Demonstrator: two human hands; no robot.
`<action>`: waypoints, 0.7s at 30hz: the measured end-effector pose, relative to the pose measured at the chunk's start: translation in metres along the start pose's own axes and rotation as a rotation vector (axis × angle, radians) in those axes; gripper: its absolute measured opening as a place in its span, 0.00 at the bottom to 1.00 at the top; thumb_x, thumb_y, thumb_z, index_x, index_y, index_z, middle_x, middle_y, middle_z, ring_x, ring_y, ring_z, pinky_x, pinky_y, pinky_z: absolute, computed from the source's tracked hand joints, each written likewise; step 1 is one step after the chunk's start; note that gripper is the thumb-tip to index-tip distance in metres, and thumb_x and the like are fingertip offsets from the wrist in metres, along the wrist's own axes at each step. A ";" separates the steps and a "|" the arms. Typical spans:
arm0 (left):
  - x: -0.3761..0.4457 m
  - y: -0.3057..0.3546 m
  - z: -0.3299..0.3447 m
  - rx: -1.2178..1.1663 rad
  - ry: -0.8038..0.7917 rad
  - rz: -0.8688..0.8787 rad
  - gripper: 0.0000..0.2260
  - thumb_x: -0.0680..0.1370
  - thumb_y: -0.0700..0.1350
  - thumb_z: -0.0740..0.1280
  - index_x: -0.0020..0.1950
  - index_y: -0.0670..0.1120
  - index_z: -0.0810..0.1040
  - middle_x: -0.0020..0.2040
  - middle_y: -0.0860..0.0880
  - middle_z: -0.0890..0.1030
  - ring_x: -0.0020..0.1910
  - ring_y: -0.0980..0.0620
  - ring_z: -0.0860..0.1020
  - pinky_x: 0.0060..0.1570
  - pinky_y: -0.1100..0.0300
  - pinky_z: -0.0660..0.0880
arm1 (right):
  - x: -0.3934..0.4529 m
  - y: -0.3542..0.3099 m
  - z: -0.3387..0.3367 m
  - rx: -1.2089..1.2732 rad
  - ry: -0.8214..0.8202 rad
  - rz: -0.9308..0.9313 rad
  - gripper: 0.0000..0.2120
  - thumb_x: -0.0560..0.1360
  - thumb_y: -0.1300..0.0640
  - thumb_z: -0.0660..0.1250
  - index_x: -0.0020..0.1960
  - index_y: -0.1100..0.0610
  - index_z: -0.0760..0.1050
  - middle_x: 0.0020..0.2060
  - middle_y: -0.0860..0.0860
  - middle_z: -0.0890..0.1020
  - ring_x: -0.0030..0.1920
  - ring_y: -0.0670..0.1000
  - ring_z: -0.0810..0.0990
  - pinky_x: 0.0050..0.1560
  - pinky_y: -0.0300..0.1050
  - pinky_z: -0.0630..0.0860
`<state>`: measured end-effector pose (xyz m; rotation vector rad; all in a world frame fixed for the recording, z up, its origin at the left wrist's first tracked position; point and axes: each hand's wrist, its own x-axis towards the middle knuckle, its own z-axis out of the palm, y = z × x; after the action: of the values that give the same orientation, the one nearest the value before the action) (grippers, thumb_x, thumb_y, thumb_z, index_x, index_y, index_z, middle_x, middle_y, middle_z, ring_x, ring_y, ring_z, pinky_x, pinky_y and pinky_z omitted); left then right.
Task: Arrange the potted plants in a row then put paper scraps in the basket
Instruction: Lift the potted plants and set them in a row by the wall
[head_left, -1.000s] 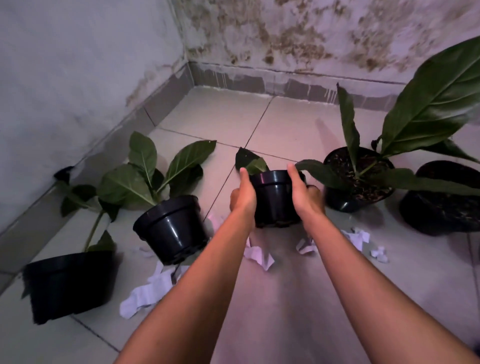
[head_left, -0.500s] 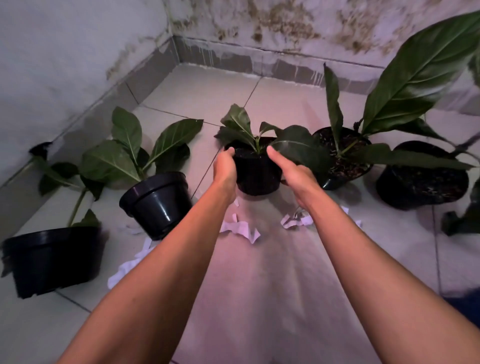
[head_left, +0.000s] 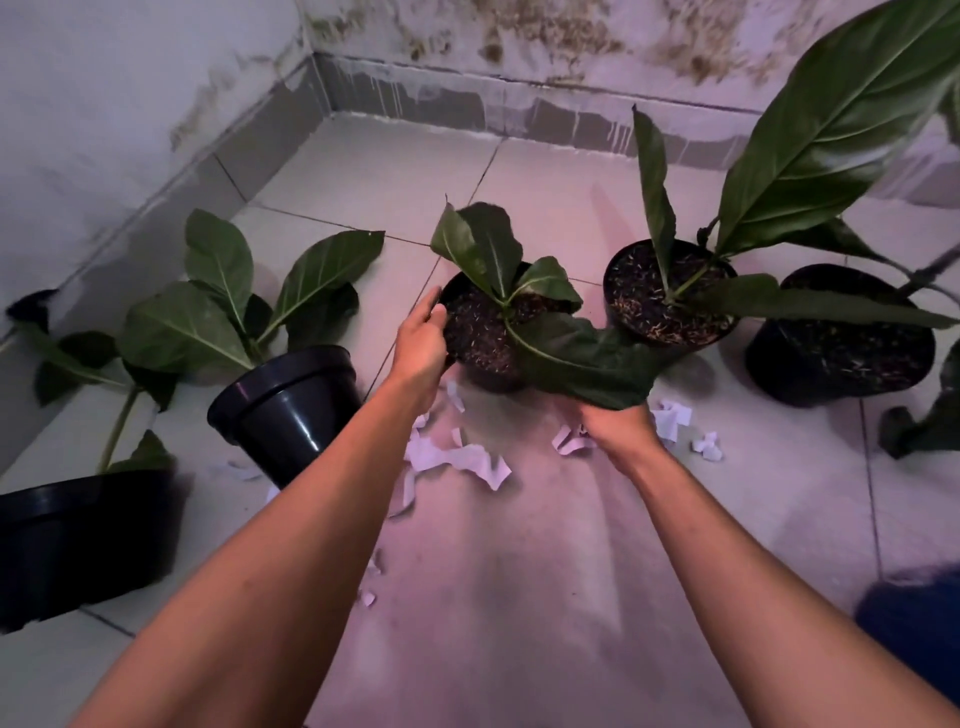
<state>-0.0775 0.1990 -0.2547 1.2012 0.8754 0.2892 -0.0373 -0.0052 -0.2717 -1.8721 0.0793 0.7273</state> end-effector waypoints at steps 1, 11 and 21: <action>0.000 0.000 -0.002 0.002 -0.004 -0.006 0.19 0.87 0.43 0.55 0.79 0.50 0.68 0.74 0.49 0.75 0.70 0.50 0.75 0.70 0.49 0.73 | -0.003 0.001 -0.004 0.022 0.053 -0.028 0.11 0.79 0.74 0.61 0.44 0.61 0.74 0.31 0.57 0.80 0.17 0.43 0.76 0.18 0.35 0.72; -0.006 -0.014 -0.001 -0.035 -0.040 -0.070 0.14 0.86 0.53 0.57 0.53 0.51 0.80 0.50 0.52 0.83 0.57 0.51 0.80 0.57 0.47 0.80 | 0.028 -0.028 -0.007 0.394 -0.181 -0.146 0.29 0.78 0.64 0.71 0.77 0.61 0.68 0.68 0.57 0.81 0.65 0.51 0.82 0.66 0.48 0.79; -0.012 -0.019 -0.001 -0.075 -0.048 -0.079 0.14 0.85 0.56 0.58 0.63 0.54 0.79 0.66 0.51 0.82 0.68 0.46 0.77 0.64 0.41 0.76 | 0.014 0.005 -0.024 0.400 0.747 -0.195 0.18 0.72 0.37 0.74 0.39 0.50 0.76 0.34 0.55 0.85 0.34 0.56 0.86 0.39 0.56 0.85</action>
<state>-0.0904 0.1852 -0.2664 1.0975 0.8605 0.2265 -0.0166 -0.0241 -0.2771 -1.6391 0.4743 -0.1467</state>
